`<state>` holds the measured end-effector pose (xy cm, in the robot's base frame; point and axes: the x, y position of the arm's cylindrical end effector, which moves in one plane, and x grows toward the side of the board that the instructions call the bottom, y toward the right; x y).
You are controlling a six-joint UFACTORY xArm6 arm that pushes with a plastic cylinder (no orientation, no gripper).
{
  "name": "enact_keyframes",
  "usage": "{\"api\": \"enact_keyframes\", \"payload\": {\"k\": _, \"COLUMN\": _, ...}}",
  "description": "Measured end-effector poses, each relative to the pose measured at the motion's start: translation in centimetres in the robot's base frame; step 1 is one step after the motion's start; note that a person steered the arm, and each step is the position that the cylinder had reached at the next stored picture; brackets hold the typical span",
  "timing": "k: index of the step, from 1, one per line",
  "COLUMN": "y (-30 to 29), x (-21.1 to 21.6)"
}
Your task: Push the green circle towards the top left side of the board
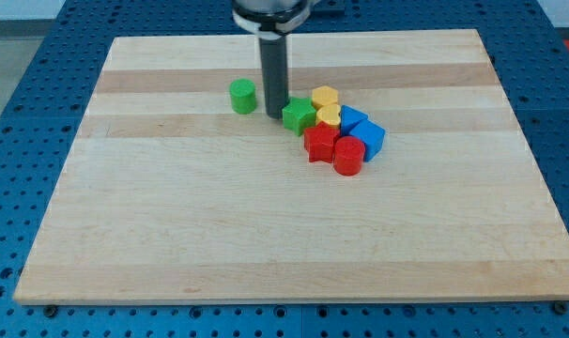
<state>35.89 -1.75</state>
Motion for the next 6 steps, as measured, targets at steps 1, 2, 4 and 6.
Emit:
{"api": "enact_keyframes", "payload": {"k": 1, "y": 1.1, "x": -2.0}}
{"api": "enact_keyframes", "payload": {"k": 2, "y": 0.3, "x": -2.5}}
{"api": "enact_keyframes", "payload": {"k": 4, "y": -4.8, "x": 0.2}}
{"api": "enact_keyframes", "payload": {"k": 6, "y": -5.9, "x": -2.1}}
